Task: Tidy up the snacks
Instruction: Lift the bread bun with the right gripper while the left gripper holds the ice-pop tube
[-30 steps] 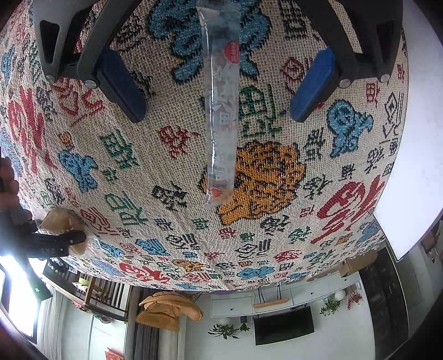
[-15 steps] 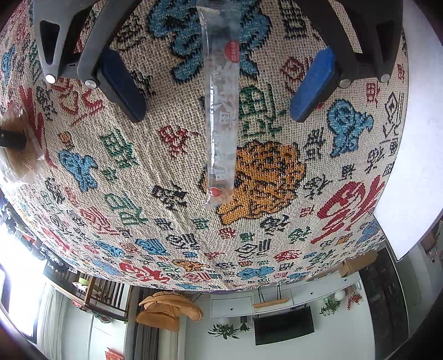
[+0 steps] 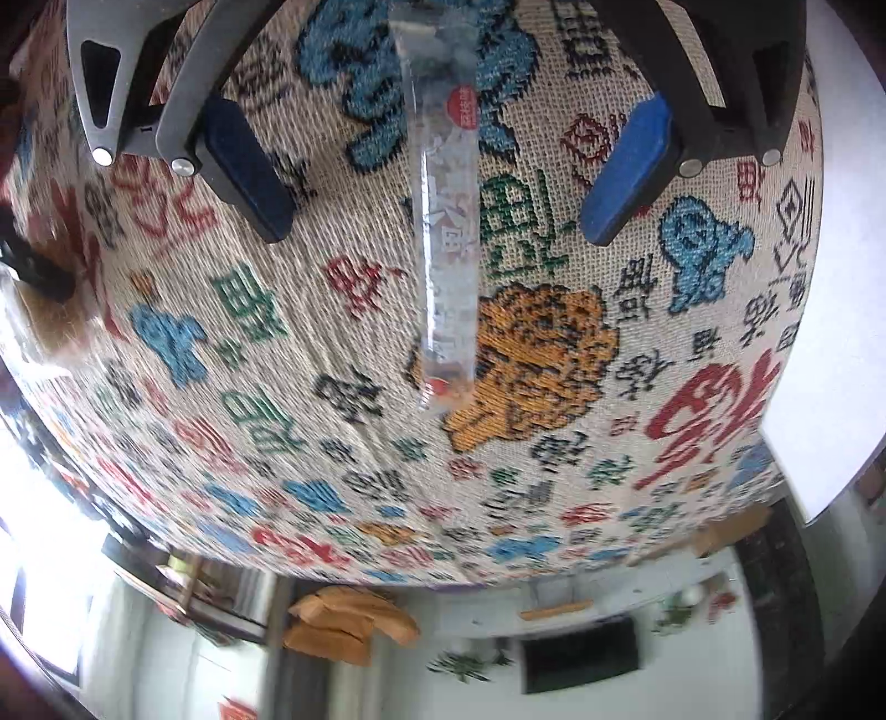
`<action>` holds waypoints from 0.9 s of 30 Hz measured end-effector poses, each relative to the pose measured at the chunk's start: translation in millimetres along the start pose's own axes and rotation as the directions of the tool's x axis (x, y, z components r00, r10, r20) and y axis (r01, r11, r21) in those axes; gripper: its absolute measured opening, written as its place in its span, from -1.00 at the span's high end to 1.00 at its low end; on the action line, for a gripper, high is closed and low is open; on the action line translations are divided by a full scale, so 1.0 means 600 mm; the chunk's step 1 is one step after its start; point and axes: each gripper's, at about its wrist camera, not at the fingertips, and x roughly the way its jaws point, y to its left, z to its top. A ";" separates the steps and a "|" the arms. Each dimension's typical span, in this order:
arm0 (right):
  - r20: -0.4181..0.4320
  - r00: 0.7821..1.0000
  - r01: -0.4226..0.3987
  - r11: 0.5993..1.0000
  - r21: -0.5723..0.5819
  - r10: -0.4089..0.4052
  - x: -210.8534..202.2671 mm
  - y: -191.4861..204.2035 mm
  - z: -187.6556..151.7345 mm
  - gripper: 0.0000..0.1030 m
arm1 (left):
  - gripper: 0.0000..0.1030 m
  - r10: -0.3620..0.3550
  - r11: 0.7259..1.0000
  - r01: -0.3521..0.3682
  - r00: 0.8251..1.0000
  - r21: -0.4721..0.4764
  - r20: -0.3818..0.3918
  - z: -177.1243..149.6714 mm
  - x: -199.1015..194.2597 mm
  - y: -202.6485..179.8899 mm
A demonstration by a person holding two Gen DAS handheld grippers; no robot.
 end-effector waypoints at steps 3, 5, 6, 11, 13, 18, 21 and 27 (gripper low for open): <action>0.001 1.000 -0.007 1.000 0.005 0.007 0.007 0.005 0.002 -0.85 | -0.99 -0.032 0.997 0.039 0.994 0.066 -0.100 0.011 0.001 0.006; 0.003 1.000 -0.015 1.000 0.010 0.015 0.007 0.002 0.000 -0.85 | -0.99 -0.030 0.998 0.037 0.987 0.041 -0.158 0.021 0.002 0.008; 0.004 1.000 -0.021 1.000 0.014 0.021 0.007 0.001 0.000 -0.85 | -0.99 -0.024 0.999 0.028 0.982 0.020 -0.185 0.027 0.004 0.008; 0.003 1.000 -0.023 1.000 0.014 0.023 0.007 0.001 -0.001 -0.85 | 0.26 0.004 1.000 -0.001 0.992 0.026 -0.123 0.031 -0.009 -0.011; -0.008 1.000 -0.018 1.000 0.003 0.018 0.008 0.003 -0.001 -0.85 | 0.64 -0.022 1.000 0.021 0.994 -0.013 -0.110 0.030 -0.016 -0.007; -0.169 0.985 -0.031 0.999 -0.021 0.027 0.017 0.001 0.023 -0.85 | 0.66 -0.135 0.984 0.123 0.987 -0.129 -0.088 -0.007 -0.046 0.027; -0.315 0.948 -0.031 0.999 0.040 0.042 0.018 -0.008 0.052 -0.82 | 0.66 -0.151 0.983 0.143 0.986 -0.114 -0.066 -0.041 -0.074 0.031; -0.314 0.948 0.037 0.999 -0.023 -0.042 -0.023 0.013 0.083 -0.82 | 0.66 -0.197 0.973 0.193 0.980 -0.129 -0.021 -0.102 -0.132 0.040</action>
